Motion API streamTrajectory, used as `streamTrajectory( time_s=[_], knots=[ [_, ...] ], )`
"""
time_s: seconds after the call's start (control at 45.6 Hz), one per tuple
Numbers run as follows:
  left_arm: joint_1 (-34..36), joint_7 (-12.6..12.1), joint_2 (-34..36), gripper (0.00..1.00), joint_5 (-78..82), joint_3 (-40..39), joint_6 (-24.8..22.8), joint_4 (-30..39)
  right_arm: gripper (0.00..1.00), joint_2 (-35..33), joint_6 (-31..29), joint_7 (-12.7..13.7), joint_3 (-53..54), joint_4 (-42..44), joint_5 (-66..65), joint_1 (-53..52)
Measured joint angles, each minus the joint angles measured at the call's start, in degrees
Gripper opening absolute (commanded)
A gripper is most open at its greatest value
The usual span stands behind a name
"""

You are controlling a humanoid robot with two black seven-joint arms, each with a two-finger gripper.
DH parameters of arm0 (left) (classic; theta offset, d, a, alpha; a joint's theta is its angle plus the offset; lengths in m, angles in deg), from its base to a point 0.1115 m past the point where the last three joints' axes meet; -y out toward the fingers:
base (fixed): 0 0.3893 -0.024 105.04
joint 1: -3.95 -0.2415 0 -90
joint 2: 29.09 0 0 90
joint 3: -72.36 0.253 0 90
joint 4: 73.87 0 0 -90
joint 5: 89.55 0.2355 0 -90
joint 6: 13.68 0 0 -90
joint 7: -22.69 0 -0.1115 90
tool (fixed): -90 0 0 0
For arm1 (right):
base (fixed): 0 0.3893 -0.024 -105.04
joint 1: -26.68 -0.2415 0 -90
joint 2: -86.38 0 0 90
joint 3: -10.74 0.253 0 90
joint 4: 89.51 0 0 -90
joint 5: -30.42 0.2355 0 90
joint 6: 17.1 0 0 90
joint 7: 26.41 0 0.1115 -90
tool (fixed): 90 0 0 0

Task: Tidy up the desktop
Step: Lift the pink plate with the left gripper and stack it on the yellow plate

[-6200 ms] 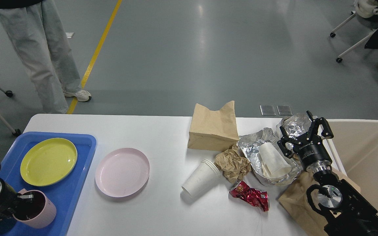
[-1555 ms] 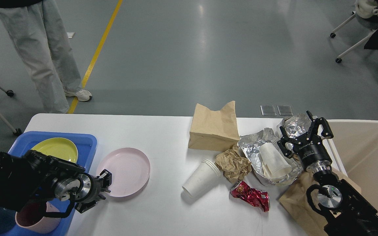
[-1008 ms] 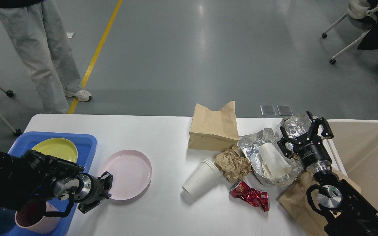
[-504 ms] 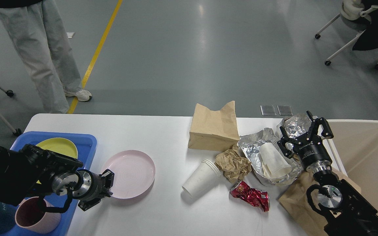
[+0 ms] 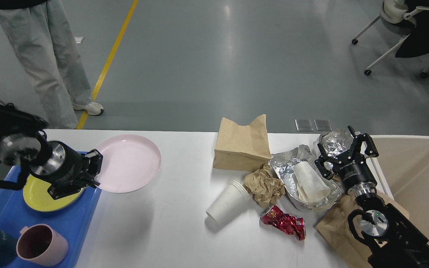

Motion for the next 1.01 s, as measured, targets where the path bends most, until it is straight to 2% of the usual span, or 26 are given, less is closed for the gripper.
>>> streamTrajectory(
  time_s=[0.11,0.197,0.307,0.394,0.57,0.701,0.789,0.854,1.008],
  knots=[
    [8.5,0.0,1.4,0.00,-0.3,5.1,-6.8,1.7,1.00,0.0,0.0,0.0,0.0,0.0,0.0,0.0],
    [12.6,0.2,2.6,0.00,-0.4,8.7,-11.3,1.9,1.00,0.0,0.0,0.0,0.0,0.0,0.0,0.0],
    [13.4,0.4,3.0,0.00,-0.5,11.7,-15.6,-0.4,1.00,0.0,0.0,0.0,0.0,-0.1,0.0,0.0],
    [11.3,0.9,3.0,0.00,-0.6,14.3,-18.3,-4.0,1.00,0.0,0.0,0.0,0.0,-0.1,0.0,0.0],
    [1.0,3.4,3.4,0.00,-1.1,16.9,-20.3,-17.1,1.00,0.0,0.0,0.0,0.0,-0.1,0.0,0.0],
    [-8.3,3.5,5.8,0.00,-1.1,15.2,-20.4,-26.9,1.00,0.0,0.0,0.0,0.0,-0.2,0.0,0.0],
    [-17.4,2.9,7.3,0.00,-0.8,10.5,-20.2,-34.3,1.00,0.0,0.0,0.0,0.0,-0.2,0.0,0.0],
    [-23.5,1.4,7.6,0.00,-0.6,5.9,-19.8,-39.8,1.00,0.0,0.0,0.0,0.0,-0.2,0.0,0.0],
    [-36.6,-4.0,7.8,0.00,0.6,-6.2,-19.1,-50.0,1.00,0.0,0.0,0.0,0.0,-0.2,0.0,0.0]
  ],
)
